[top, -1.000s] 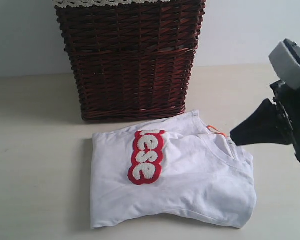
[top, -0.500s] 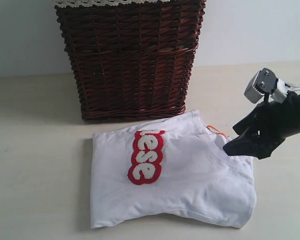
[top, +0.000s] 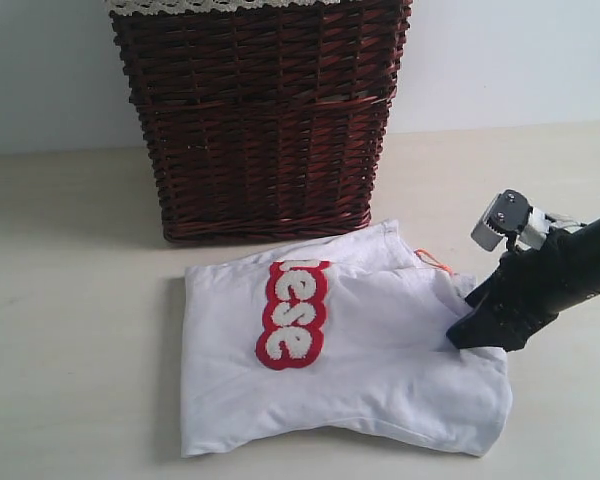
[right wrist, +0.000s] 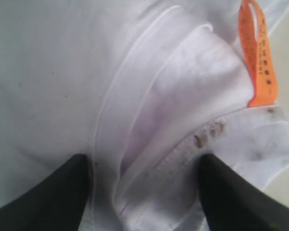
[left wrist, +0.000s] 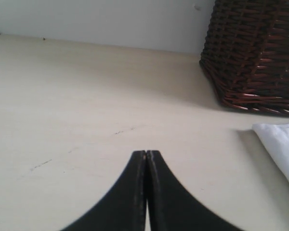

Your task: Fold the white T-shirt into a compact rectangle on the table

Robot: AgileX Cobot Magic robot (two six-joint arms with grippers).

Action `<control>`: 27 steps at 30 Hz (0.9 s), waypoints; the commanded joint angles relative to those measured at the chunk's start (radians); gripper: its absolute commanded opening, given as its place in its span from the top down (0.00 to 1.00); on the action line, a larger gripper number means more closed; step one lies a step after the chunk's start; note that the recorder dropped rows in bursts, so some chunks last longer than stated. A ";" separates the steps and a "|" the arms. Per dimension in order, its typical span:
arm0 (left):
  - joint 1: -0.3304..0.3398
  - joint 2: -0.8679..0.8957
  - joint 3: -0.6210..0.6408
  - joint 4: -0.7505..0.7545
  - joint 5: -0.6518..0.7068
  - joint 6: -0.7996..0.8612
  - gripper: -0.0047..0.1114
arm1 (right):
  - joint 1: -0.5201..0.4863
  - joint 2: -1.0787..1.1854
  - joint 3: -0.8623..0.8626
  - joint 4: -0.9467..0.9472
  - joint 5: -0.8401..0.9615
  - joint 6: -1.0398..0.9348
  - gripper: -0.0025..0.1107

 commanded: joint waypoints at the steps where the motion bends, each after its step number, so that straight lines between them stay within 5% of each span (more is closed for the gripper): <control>1: -0.006 -0.007 -0.001 -0.002 -0.009 0.000 0.96 | -0.006 0.020 -0.001 -0.034 -0.014 -0.002 0.61; 6: -0.006 -0.007 -0.001 -0.002 -0.009 0.000 0.96 | -0.006 -0.016 -0.001 -0.157 0.042 -0.002 0.97; 14: -0.006 -0.007 -0.001 -0.002 -0.009 0.000 0.96 | -0.006 -0.092 -0.001 -0.434 0.284 0.137 0.98; 27: -0.006 -0.007 -0.001 -0.002 -0.009 0.000 0.96 | -0.006 -0.205 -0.001 -0.268 0.293 0.154 0.98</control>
